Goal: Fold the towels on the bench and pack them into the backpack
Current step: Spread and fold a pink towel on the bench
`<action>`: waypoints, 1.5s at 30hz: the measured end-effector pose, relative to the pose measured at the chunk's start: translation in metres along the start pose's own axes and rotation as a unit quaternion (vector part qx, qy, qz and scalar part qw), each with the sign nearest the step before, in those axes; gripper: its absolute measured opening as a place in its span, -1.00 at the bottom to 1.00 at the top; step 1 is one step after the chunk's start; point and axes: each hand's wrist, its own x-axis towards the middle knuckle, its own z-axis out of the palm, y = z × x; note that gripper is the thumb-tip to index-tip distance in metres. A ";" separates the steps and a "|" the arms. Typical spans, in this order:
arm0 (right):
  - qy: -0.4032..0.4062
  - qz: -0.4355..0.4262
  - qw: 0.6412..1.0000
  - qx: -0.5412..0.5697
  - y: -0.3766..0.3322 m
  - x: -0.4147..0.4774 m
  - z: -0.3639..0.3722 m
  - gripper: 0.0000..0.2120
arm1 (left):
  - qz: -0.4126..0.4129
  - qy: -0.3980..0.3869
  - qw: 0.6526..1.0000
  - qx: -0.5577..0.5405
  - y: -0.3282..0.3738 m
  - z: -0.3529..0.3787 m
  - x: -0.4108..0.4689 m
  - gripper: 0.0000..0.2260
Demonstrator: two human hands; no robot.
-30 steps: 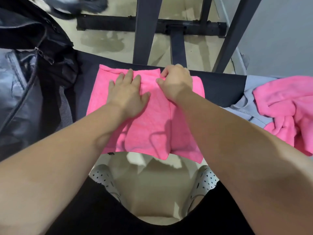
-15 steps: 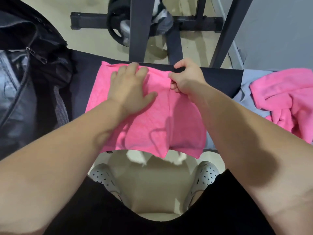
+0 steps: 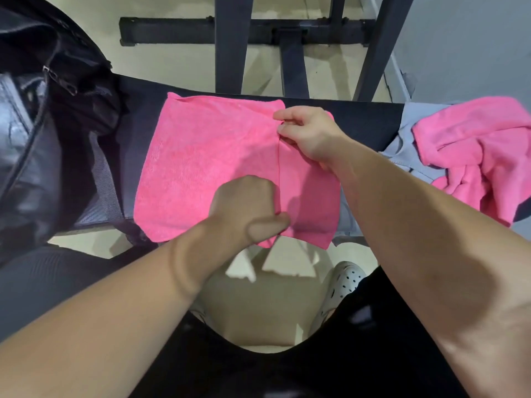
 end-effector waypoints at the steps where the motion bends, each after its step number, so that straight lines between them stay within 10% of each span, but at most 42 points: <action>1: 0.000 -0.007 1.000 -0.009 0.000 -0.002 0.000 -0.68 | -0.001 -0.007 1.000 -0.008 -0.001 0.001 -0.001 -0.75; 18: 0.087 -0.076 0.992 0.059 -0.046 -0.013 -0.013 -0.82 | 0.014 0.137 0.965 -0.221 0.019 -0.056 -0.025 -0.75; 34: 0.083 0.015 0.996 -0.030 0.040 -0.027 -0.058 -0.66 | 0.073 0.004 0.990 -0.124 0.063 0.025 0.006 -0.74; 41: 0.161 0.004 0.951 -0.263 0.023 -0.031 -0.052 -0.60 | 0.054 0.192 0.968 -0.152 0.012 0.000 0.009 -0.81; 45: 0.144 -0.039 0.873 -0.464 0.015 -0.034 -0.030 -0.43 | -0.021 0.169 0.985 -0.011 -0.039 -0.009 0.024 -0.38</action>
